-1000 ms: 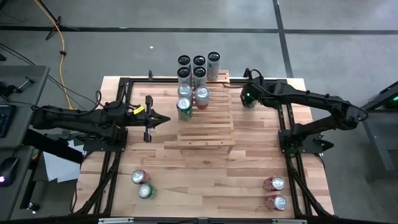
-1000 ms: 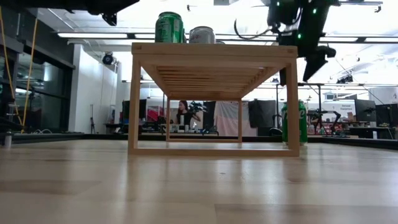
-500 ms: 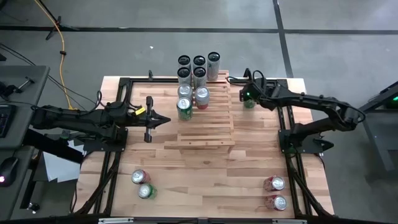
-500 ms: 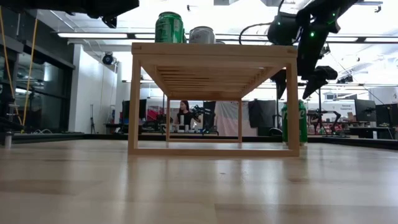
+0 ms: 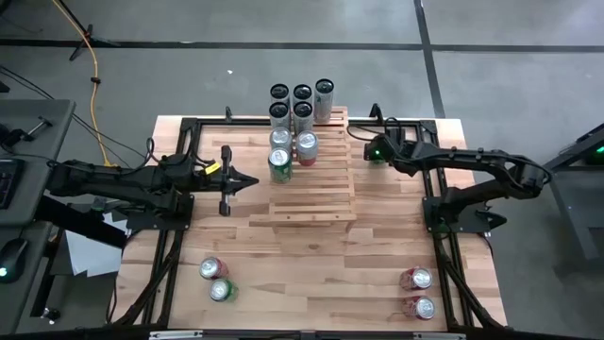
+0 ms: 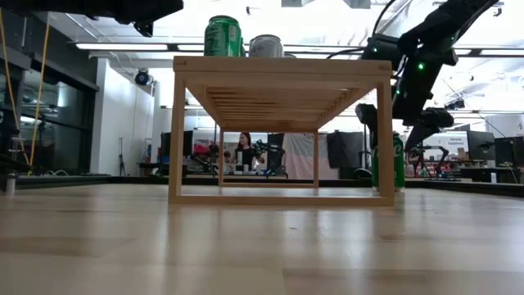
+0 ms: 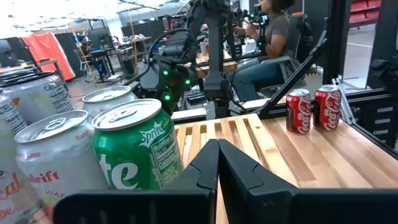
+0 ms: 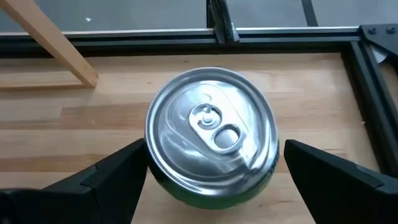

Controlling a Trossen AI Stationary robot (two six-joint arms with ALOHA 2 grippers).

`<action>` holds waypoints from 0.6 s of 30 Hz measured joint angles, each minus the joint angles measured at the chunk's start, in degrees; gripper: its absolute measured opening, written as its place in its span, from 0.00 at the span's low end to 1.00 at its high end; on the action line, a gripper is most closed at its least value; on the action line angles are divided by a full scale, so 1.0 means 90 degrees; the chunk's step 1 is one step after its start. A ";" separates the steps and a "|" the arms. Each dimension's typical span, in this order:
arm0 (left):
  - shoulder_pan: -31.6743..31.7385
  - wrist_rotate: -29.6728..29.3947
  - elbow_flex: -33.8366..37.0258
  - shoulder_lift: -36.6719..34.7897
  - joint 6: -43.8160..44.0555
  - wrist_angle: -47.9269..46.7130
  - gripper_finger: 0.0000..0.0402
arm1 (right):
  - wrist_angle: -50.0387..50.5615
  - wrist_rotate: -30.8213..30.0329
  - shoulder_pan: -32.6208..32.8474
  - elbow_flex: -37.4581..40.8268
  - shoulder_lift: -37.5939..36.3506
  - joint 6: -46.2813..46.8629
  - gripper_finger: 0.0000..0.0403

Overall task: Place canned beverage on shelf
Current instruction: Put the top green soda can aligned with the other green soda can on the shelf

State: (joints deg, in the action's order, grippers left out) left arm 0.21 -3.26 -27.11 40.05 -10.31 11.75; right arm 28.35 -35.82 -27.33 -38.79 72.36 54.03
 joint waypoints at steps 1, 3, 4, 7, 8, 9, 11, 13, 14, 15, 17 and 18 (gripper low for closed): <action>0.0000 -0.0044 0.0000 0.0001 -0.0006 0.0000 0.00 | -0.0076 0.0001 -0.0001 0.0049 0.0001 0.0002 0.89; 0.0000 -0.0167 0.0000 0.0000 -0.0083 0.0000 0.00 | -0.0210 -0.0029 0.0000 0.0127 0.0001 -0.0001 0.89; 0.0000 -0.0229 0.0000 0.0000 -0.0090 -0.0005 0.00 | -0.0267 -0.0073 0.0000 0.0158 0.0002 -0.0002 0.89; 0.0000 -0.0370 0.0000 0.0002 -0.0092 -0.0010 0.00 | -0.0392 -0.0224 -0.0002 0.0207 -0.0001 -0.0004 0.89; 0.0002 -0.0382 0.0000 0.0002 -0.0092 -0.0013 0.00 | -0.0471 -0.0284 -0.0002 0.0245 0.0002 -0.0007 0.89; 0.0002 -0.0387 0.0000 0.0001 -0.0092 -0.0018 0.00 | -0.0513 -0.0342 0.0000 0.0277 0.0002 -0.0007 0.89; 0.0000 -0.0387 0.0000 0.0000 -0.0095 -0.0020 0.00 | -0.0667 -0.0403 0.0000 0.0366 -0.0001 -0.0049 0.89; 0.0000 -0.0387 0.0000 0.0002 -0.0095 -0.0031 0.00 | -0.0822 -0.0405 0.0000 0.0486 -0.0001 -0.0124 0.89; 0.0000 -0.0387 0.0000 0.0002 -0.0095 -0.0035 0.00 | -0.0888 -0.0401 0.0000 0.0540 -0.0001 -0.0172 0.89; 0.0000 -0.0387 0.0000 0.0002 -0.0095 -0.0039 0.00 | -0.0929 -0.0404 0.0000 0.0584 0.0000 -0.0201 0.89; 0.0001 -0.0387 0.0000 0.0002 -0.0095 -0.0041 0.00 | -0.1008 -0.0405 -0.0002 0.0666 -0.0001 -0.0350 0.88; 0.0001 -0.0387 0.0000 0.0002 -0.0095 -0.0041 0.00 | -0.1040 -0.0400 0.0000 0.0704 -0.0001 -0.0428 0.87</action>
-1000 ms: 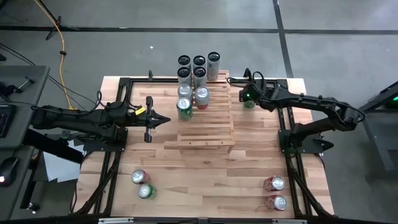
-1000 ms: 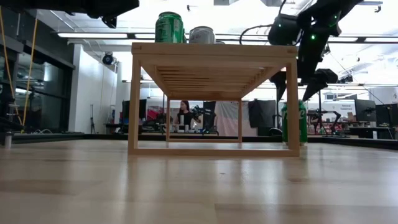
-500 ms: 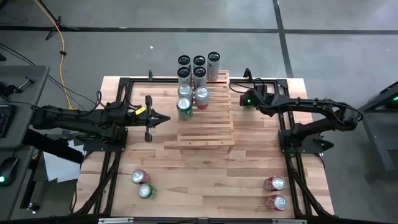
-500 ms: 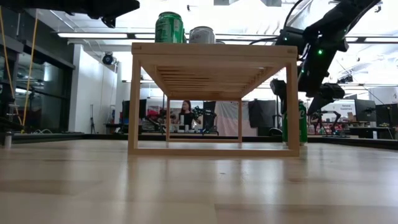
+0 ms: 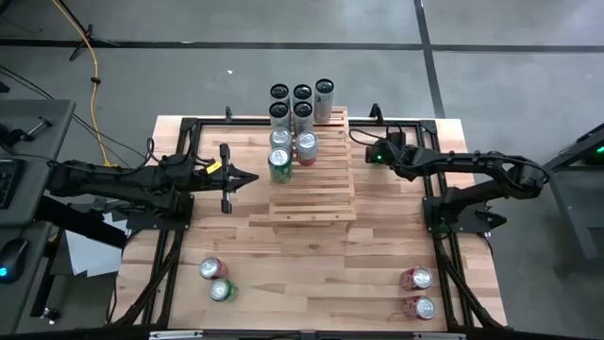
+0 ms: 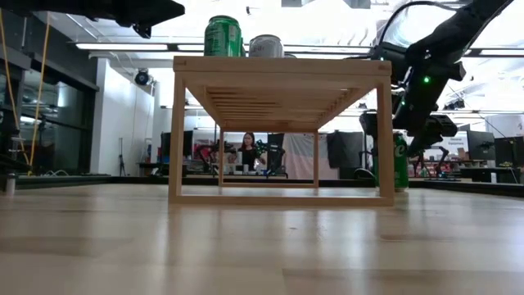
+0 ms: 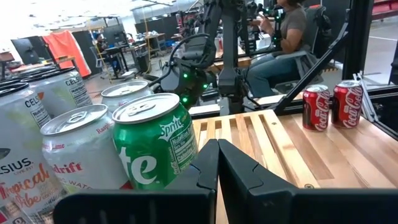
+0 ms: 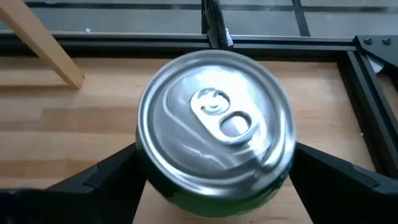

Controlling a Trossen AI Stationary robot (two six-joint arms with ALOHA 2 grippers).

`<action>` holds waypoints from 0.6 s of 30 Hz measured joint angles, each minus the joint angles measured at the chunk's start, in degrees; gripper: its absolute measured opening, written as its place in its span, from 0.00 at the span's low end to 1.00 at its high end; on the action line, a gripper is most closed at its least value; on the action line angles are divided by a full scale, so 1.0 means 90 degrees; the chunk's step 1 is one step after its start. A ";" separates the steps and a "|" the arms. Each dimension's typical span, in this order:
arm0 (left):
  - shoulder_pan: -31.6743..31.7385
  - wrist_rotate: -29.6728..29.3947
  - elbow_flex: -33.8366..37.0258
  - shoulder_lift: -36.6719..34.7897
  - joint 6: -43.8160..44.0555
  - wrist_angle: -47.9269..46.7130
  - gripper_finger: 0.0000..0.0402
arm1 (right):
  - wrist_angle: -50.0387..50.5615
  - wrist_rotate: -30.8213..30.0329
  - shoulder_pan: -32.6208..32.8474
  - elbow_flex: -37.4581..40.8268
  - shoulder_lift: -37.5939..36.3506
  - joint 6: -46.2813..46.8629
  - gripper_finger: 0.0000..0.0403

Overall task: Place canned beverage on shelf
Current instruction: Put the top green soda can aligned with the other green soda can on the shelf

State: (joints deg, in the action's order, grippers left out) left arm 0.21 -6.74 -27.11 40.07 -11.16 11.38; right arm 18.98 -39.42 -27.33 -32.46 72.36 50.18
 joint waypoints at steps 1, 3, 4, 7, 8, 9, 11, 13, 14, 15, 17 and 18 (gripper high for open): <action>-0.0001 0.0000 0.0000 0.0000 0.0000 0.0000 0.00 | -0.0047 0.0001 0.0000 0.0040 0.0000 -0.0076 0.85; -0.0001 0.0000 0.0000 0.0000 0.0000 0.0001 0.00 | -0.0139 0.0022 0.0000 0.0118 0.0001 -0.0255 0.81; -0.0001 0.0000 0.0001 0.0000 0.0000 0.0000 0.00 | -0.0164 0.0057 0.0000 0.0164 0.0000 -0.0282 0.79; -0.0001 -0.0002 0.0002 0.0000 0.0000 0.0002 0.00 | -0.0245 0.0068 0.0000 0.0246 -0.0010 -0.0461 0.76; -0.0001 -0.0002 0.0002 0.0000 0.0000 0.0002 0.00 | -0.0261 0.0082 -0.0007 0.0246 -0.0010 -0.0626 0.75; -0.0001 -0.0002 0.0002 0.0000 0.0000 0.0002 0.00 | -0.0289 0.0108 -0.0012 0.0246 -0.0010 -0.0784 0.75; -0.0001 -0.0002 0.0002 0.0000 -0.0002 0.0007 0.00 | -0.0406 0.0189 -0.0017 0.0246 -0.0010 -0.1026 0.76; 0.0000 -0.0002 0.0002 0.0000 0.0000 0.0052 0.00 | -0.0685 0.0404 -0.0026 0.0256 -0.0003 -0.1284 0.77; 0.0000 -0.0005 0.0002 0.0000 0.0000 0.0069 0.00 | -0.0831 0.0567 -0.0023 0.0258 0.0001 -0.1429 0.78; -0.0001 -0.0004 0.0002 -0.0002 0.0000 0.0067 0.00 | -0.0984 0.0777 -0.0018 0.0261 0.0002 -0.1577 0.78; -0.0001 -0.0005 0.0002 0.0000 0.0000 0.0058 0.00 | -0.1249 0.1194 -0.0012 0.0261 0.0002 -0.1861 0.78; -0.0001 -0.0004 0.0002 0.0000 0.0000 0.0058 0.00 | -0.1351 0.1398 -0.0012 0.0261 0.0002 -0.1962 0.78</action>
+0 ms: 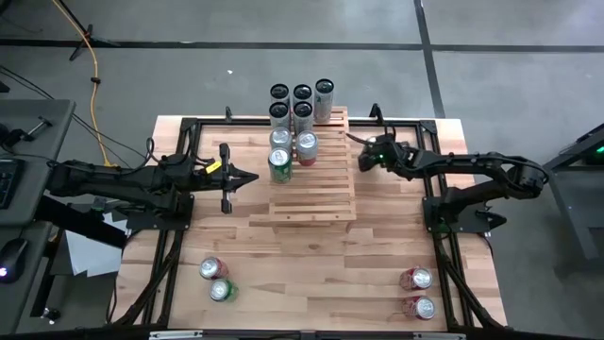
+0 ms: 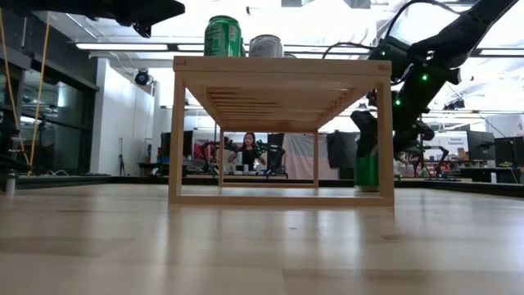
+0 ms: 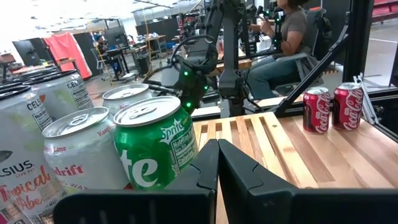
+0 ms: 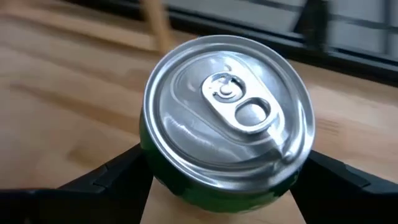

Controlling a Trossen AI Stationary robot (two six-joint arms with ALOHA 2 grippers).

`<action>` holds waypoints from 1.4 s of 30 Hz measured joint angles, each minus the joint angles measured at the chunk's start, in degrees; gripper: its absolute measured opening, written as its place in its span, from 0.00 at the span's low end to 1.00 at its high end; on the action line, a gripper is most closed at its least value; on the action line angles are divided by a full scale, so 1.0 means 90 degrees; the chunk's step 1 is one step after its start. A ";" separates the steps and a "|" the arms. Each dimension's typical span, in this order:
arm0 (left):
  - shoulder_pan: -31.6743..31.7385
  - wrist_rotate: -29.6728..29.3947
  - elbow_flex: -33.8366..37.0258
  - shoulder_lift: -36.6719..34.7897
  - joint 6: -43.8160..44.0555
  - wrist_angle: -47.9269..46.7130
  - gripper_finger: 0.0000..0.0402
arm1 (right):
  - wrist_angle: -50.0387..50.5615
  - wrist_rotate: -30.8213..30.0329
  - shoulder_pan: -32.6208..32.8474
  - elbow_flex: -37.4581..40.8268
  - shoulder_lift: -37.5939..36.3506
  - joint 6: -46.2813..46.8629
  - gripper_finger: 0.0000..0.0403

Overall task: Place canned beverage on shelf
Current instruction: Put the top green soda can aligned with the other green soda can on the shelf

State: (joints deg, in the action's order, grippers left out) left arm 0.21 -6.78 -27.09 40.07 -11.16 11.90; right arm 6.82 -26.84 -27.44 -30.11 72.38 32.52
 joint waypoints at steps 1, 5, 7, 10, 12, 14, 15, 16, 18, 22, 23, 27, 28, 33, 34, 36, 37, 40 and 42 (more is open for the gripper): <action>0.0000 0.0000 0.0000 0.0000 0.0000 0.0000 0.00 | -0.0085 0.0185 0.0000 0.0000 0.0000 -0.0096 0.78; 0.0000 0.0000 0.0000 0.0000 0.0000 -0.0010 0.00 | -0.0220 0.0625 0.0012 -0.0002 -0.0002 -0.0260 0.78; 0.0001 0.0000 0.0000 0.0000 0.0000 -0.0014 0.00 | -0.0219 0.0683 0.0012 -0.0005 -0.0005 -0.0264 0.78; 0.0000 0.0000 0.0000 0.0000 0.0000 -0.0039 0.00 | -0.0210 0.0820 0.0010 -0.0005 -0.0007 -0.0350 0.79; 0.0000 0.0000 0.0000 0.0000 0.0002 -0.0044 0.00 | -0.0189 0.0901 0.0012 -0.0009 -0.0007 -0.0454 0.79; 0.0000 0.0000 0.0000 0.0000 0.0002 -0.0055 0.00 | -0.0122 0.0930 0.0012 -0.0014 -0.0011 -0.0502 0.79; 0.0001 0.0000 0.0000 0.0000 0.0002 -0.0060 0.00 | -0.0054 0.0934 0.0012 -0.0017 -0.0012 -0.0504 0.79; 0.0000 0.0000 0.0000 0.0000 0.0002 -0.0063 0.00 | 0.0005 0.0934 0.0012 -0.0022 -0.0013 -0.0504 0.79; 0.0000 0.0000 0.0000 0.0000 0.0005 -0.0063 0.00 | 0.0135 0.0926 0.0015 -0.0027 -0.0019 -0.0509 0.79; 0.0002 0.0000 0.0000 0.0000 0.0019 -0.0063 0.00 | 0.0323 0.0922 0.0015 -0.0029 -0.0046 -0.0501 0.79; 0.0000 0.0000 0.0000 0.0000 0.0021 -0.0063 0.00 | 0.0367 0.0922 0.0015 -0.0029 -0.0074 -0.0498 0.79; 0.0000 0.0000 0.0000 0.0000 0.0024 -0.0063 0.00 | 0.0666 0.0938 0.0012 -0.0013 -0.0324 -0.0450 0.79; 0.0000 -0.0003 0.0000 0.0000 0.0024 -0.0063 0.00 | 0.0742 0.0955 0.0012 -0.0007 -0.0413 -0.0445 0.79; 0.0001 -0.0002 0.0000 0.0000 0.0025 -0.0061 0.00 | 0.1320 0.0990 0.0057 0.0011 -0.0819 -0.0145 0.79; 0.0000 -0.0001 0.0000 0.0000 0.0025 -0.0062 0.00 | 0.1429 0.0979 0.0083 0.0012 -0.0876 -0.0083 0.79; 0.0001 -0.0001 0.0000 0.0000 0.0025 -0.0062 0.00 | 0.1600 0.0952 0.0140 0.0015 -0.0975 0.0062 0.79; 0.0002 -0.0003 0.0000 0.0000 0.0027 -0.0061 0.00 | 0.1646 0.0949 0.0172 0.0015 -0.1013 0.0120 0.79; 0.0001 -0.0002 0.0000 0.0000 0.0027 -0.0061 0.00 | 0.1672 0.0948 0.0257 0.0015 -0.1100 0.0224 0.79; 0.0001 -0.0001 0.0000 0.0000 0.0027 -0.0061 0.00 | 0.1639 0.0995 0.0303 0.0015 -0.1151 0.0222 0.79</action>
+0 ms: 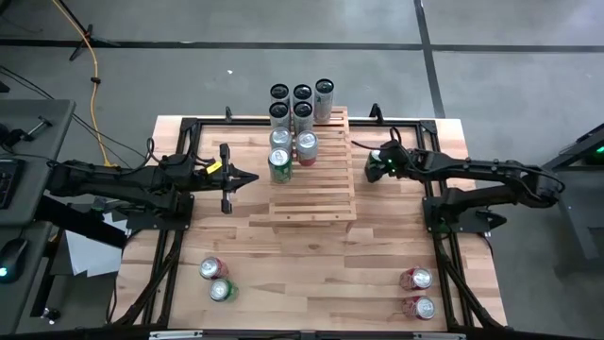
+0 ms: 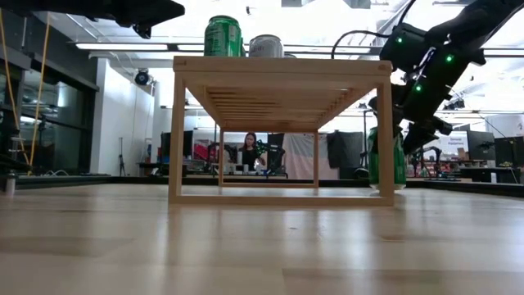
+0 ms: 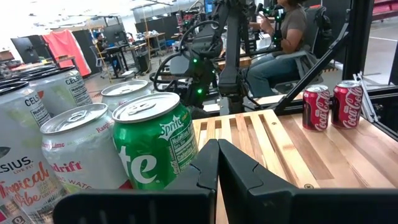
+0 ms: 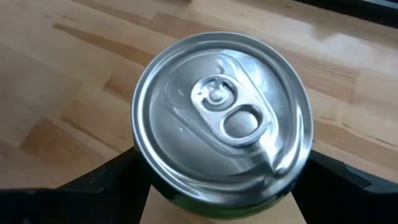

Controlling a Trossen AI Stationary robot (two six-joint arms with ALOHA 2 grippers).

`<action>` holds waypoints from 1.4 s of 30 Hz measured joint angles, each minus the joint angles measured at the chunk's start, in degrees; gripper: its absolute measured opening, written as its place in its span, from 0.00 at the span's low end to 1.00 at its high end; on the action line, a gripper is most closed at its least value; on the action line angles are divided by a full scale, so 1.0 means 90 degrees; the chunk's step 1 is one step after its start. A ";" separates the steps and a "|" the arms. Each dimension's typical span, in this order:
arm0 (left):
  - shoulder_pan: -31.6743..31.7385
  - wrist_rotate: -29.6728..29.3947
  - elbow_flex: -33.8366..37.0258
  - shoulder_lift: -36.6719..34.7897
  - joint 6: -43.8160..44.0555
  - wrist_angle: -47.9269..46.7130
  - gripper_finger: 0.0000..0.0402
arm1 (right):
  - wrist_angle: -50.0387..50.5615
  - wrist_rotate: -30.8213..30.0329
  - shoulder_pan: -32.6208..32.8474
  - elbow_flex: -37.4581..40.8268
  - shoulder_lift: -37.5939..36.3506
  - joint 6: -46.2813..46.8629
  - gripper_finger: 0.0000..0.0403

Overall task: Place canned beverage on shelf
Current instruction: Put the top green soda can aligned with the other green soda can on the shelf

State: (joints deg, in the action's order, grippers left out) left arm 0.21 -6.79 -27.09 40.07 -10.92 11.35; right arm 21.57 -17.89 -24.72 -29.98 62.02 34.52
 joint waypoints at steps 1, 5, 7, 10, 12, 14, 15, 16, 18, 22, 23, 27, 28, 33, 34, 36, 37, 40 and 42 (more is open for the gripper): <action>0.0000 -0.0001 0.0000 0.0000 0.0000 0.0000 0.00 | -0.0005 0.0045 0.0019 0.0000 -0.0018 0.0002 0.79; -0.0001 -0.0002 0.0000 0.0000 0.0000 0.0000 0.00 | -0.0004 0.0179 0.0101 0.0000 -0.0025 0.0006 0.79; -0.0001 -0.0001 0.0000 0.0000 0.0000 0.0000 0.00 | 0.0017 0.0211 0.0105 0.0000 -0.0025 0.0071 0.79; -0.0001 -0.0001 0.0000 0.0000 0.0000 -0.0001 0.00 | 0.0226 0.0157 0.0098 -0.0004 -0.0026 0.0170 0.79; -0.0001 0.0000 0.0000 0.0000 0.0000 -0.0001 0.00 | 0.0351 0.0134 0.0099 -0.0016 -0.0033 0.0222 0.79; -0.0001 0.0000 0.0000 0.0000 0.0000 0.0000 0.00 | 0.0490 0.0132 0.0103 -0.0030 -0.0042 0.0325 0.79; -0.0001 -0.0001 0.0000 0.0000 0.0000 -0.0001 0.00 | 0.0538 0.0133 0.0103 -0.0034 -0.0046 0.0338 0.79; -0.0001 -0.0002 0.0000 0.0000 0.0000 -0.0001 0.00 | 0.0564 0.0131 0.0108 -0.0036 -0.0046 0.0340 0.79; 0.0002 -0.0002 0.0000 0.0000 0.0000 -0.0002 0.00 | 0.0583 0.0128 0.0146 -0.0039 -0.0046 0.0340 0.79; 0.0001 -0.0002 0.0001 0.0000 0.0000 -0.0002 0.00 | 0.0584 0.0112 0.0259 -0.0039 -0.0044 0.0333 0.79; -0.0001 0.0000 0.0000 0.0000 0.0002 0.0000 0.00 | 0.0581 0.0120 0.0290 -0.0039 -0.0044 0.0333 0.79; 0.0000 -0.0001 0.0000 0.0000 0.0034 -0.0001 0.00 | 0.0533 0.0138 0.0368 -0.0036 -0.0039 0.0333 0.79; 0.0000 -0.0001 0.0000 0.0000 0.0034 -0.0002 0.00 | 0.0512 0.0133 0.0375 -0.0034 -0.0037 0.0333 0.79; -0.0001 -0.0002 0.0000 0.0000 0.0034 -0.0002 0.00 | 0.0485 0.0055 0.0372 -0.0024 -0.0032 0.0308 0.79; -0.0001 -0.0002 0.0000 0.0000 0.0034 -0.0002 0.00 | 0.0484 0.0047 0.0372 -0.0024 -0.0032 0.0259 0.79; 0.0000 -0.0002 0.0000 0.0000 0.0034 -0.0002 0.00 | 0.0478 0.0031 0.0372 -0.0019 -0.0029 -0.0061 0.79; 0.0000 0.0000 0.0000 0.0000 0.0033 -0.0002 0.00 | 0.0455 0.0029 0.0372 -0.0017 -0.0027 -0.0228 0.79; -0.0001 -0.0002 0.0000 0.0000 0.0034 -0.0001 0.00 | 0.0407 0.0038 0.0372 -0.0015 -0.0027 -0.0529 0.79; 0.0002 -0.0002 0.0002 0.0000 0.0032 -0.0002 0.00 | 0.0404 0.0034 0.0372 -0.0014 -0.0027 -0.0395 0.79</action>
State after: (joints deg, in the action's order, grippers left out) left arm 0.23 -6.81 -27.07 40.07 -10.63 11.33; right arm 25.21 -17.58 -21.37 -30.10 61.78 30.97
